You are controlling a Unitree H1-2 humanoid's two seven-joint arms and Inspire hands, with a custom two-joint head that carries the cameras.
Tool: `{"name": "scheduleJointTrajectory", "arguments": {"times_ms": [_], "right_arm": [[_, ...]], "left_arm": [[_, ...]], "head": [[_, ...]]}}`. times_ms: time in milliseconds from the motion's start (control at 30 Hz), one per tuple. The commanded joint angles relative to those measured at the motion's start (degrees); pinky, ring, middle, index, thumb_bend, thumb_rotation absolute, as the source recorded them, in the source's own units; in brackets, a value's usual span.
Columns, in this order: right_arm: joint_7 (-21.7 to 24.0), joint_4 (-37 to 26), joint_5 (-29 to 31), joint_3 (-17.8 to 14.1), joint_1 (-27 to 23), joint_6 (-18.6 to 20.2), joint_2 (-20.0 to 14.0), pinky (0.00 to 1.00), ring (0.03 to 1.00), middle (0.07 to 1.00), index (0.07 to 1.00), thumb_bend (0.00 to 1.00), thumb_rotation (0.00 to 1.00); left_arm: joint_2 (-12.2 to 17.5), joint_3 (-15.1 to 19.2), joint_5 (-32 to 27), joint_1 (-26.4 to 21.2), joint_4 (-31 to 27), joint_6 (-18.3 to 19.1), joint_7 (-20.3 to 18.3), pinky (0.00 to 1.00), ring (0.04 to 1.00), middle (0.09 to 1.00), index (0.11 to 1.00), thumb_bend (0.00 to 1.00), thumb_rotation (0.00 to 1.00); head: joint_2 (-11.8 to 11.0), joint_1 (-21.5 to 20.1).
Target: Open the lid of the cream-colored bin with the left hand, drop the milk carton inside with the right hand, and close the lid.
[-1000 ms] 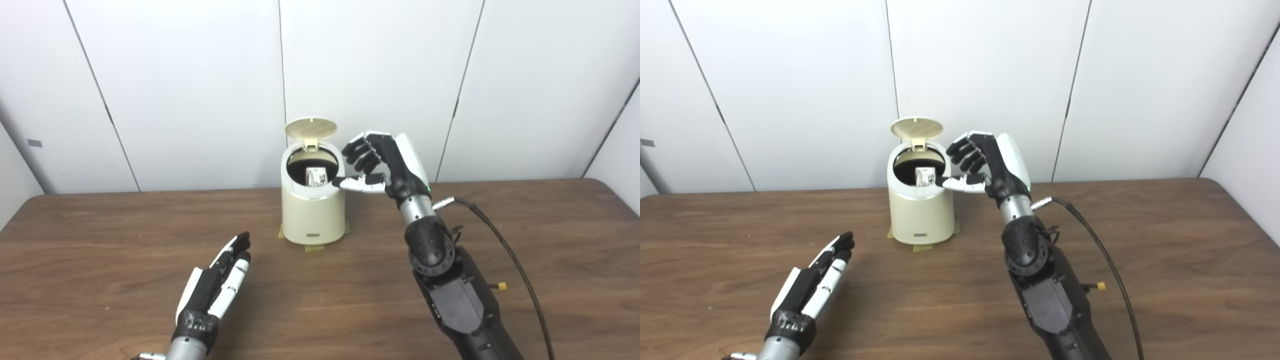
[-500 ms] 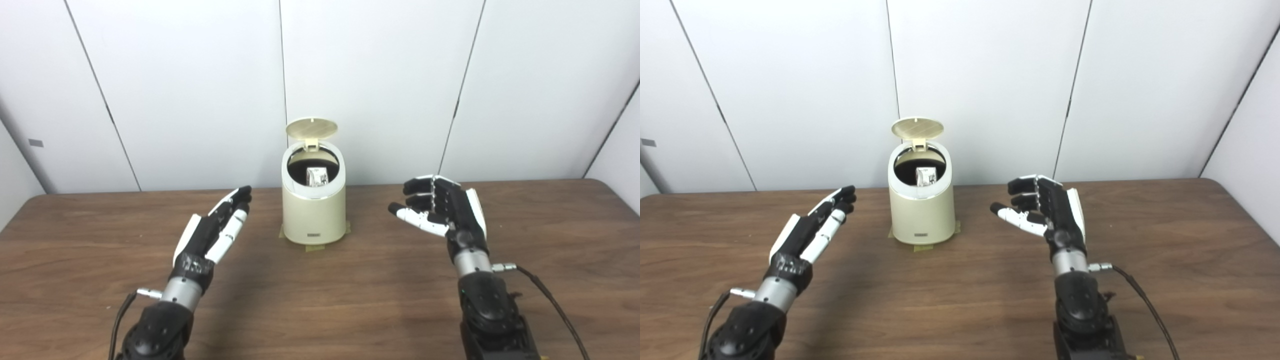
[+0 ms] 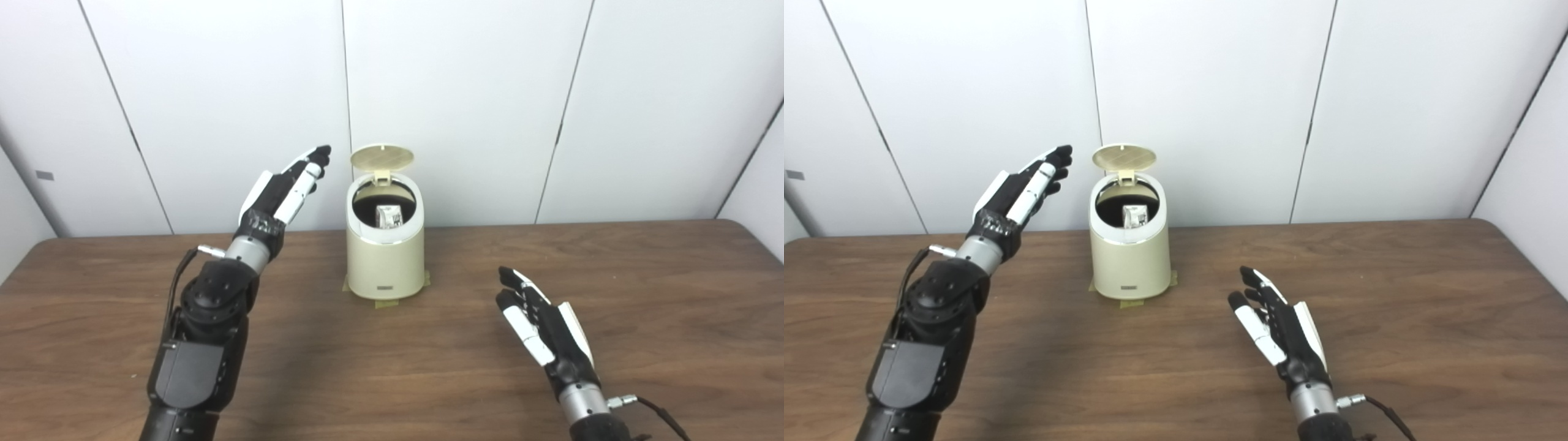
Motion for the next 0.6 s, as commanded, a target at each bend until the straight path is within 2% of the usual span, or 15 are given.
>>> {"name": "scheduleJointTrajectory", "arguments": {"times_ms": [0,67,233,467,567], "right_arm": [[-0.9,-0.8,-0.7,0.4,-0.5,-3.2,0.6,0.78,0.876,0.901,0.895,0.64,0.97],[-1.7,-0.1,-1.7,0.8,-0.4,-3.3,1.1,0.78,0.868,0.895,0.887,0.59,0.93],[-2.7,2.1,-3.0,1.4,-0.9,-5.0,1.8,0.77,0.844,0.884,0.890,0.54,0.92],[-3.2,4.5,-4.3,2.4,-0.2,-7.9,1.4,0.76,0.846,0.880,0.907,0.54,0.89],[-3.1,5.1,-3.6,2.1,-0.2,-7.8,1.8,0.76,0.849,0.884,0.911,0.54,0.90]], "left_arm": [[0.2,-0.3,0.6,-6.1,1.1,-3.2,0.6,0.95,0.947,0.940,0.931,0.46,0.96],[0.4,-0.9,1.4,-8.3,3.2,-3.7,0.5,0.94,0.941,0.937,0.927,0.44,0.94],[0.5,-2.4,3.5,-13.5,7.3,-4.2,0.9,0.94,0.942,0.940,0.918,0.40,0.98],[1.9,-5.9,7.4,-17.1,9.9,-5.0,-0.6,0.94,0.976,0.952,0.940,0.38,1.00],[2.4,-6.5,7.9,-18.1,10.6,-5.4,-1.3,0.95,0.985,0.946,0.936,0.40,1.00]], "head": [[-0.3,0.5],[-0.5,0.7],[-0.5,0.8],[-0.6,1.2],[-0.6,1.1]]}}
